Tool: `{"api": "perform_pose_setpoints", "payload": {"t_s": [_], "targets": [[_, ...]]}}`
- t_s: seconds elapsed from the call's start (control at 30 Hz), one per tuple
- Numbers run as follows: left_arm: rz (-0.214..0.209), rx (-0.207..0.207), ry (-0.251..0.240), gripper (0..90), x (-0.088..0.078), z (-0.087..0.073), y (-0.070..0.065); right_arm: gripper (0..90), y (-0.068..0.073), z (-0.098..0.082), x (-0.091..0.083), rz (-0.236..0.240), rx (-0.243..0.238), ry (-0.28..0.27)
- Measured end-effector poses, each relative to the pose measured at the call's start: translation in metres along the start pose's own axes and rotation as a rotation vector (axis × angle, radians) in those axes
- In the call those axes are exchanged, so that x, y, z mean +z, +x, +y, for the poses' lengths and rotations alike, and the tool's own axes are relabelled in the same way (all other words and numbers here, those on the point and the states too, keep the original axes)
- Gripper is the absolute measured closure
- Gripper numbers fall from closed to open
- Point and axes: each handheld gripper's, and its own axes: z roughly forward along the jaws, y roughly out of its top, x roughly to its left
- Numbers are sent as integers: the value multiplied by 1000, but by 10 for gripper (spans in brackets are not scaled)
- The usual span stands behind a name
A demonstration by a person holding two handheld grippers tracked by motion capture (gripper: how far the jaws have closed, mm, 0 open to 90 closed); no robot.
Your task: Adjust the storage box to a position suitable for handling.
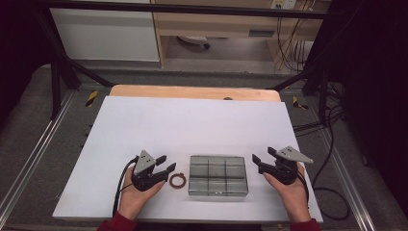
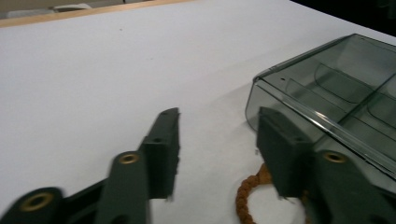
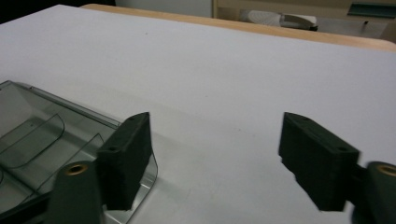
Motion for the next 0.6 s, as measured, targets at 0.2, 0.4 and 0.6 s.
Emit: {"api": "perform_pose_setpoints", "payload": {"t_s": [0.2, 0.4, 0.6], "targets": [[23, -19, 2, 224, 0, 2, -1, 86, 12, 9, -11, -16, -12, -49], [23, -55, -8, 94, -2, 3, 0, 52, 31, 18, -20, 15, -56, -128], [7, -64, -20, 74, -7, 2, -2, 54, 48, 21, -24, 45, -90, -157]]}}
